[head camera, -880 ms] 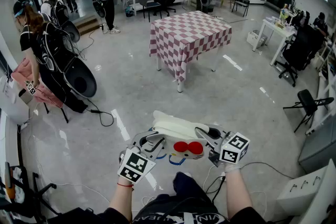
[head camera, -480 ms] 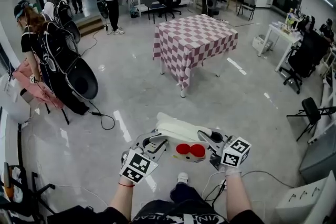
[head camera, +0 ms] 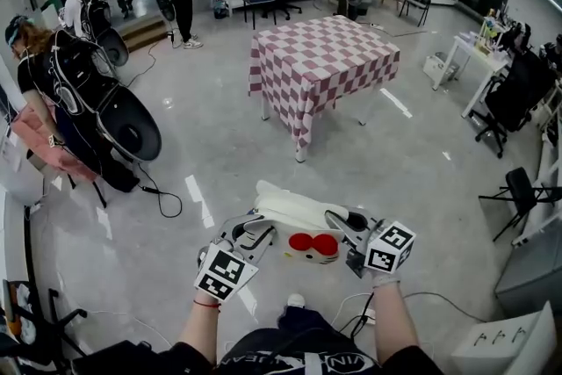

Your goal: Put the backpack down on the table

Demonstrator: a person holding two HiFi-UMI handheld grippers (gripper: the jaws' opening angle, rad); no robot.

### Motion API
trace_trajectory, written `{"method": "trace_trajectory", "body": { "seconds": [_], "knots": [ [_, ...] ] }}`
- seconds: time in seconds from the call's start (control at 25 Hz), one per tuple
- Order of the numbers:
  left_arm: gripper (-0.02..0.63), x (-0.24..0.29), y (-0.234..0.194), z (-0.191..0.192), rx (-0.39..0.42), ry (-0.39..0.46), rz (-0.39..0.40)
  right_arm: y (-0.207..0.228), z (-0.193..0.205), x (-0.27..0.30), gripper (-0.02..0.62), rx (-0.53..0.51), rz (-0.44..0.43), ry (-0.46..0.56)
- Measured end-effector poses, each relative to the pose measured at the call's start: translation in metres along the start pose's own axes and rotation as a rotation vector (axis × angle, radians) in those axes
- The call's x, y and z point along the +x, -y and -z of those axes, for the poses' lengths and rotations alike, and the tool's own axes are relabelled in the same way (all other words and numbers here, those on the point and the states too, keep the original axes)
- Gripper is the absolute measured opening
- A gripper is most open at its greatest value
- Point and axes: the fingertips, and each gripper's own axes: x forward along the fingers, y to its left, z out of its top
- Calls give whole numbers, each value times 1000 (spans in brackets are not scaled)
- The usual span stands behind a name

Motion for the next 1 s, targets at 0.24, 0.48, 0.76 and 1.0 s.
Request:
{"method": "trace_trajectory", "body": {
  "seconds": [0.24,0.48,0.76,1.0],
  "knots": [
    [121,56,-13,-18,-16,-18,-11,62,-13,1,12,13,-16,-20],
    [121,97,-29,-25,-21,-25,-15,105,-18,8,12,12,-24,-25],
    [121,134,-37,-33,-34,-29,-25,145,-23,7,12,16,-31,-26],
    [121,157,-48,-36,-29,-45,-21,170,-24,13,12,34,-24,-22]
  ]
}}
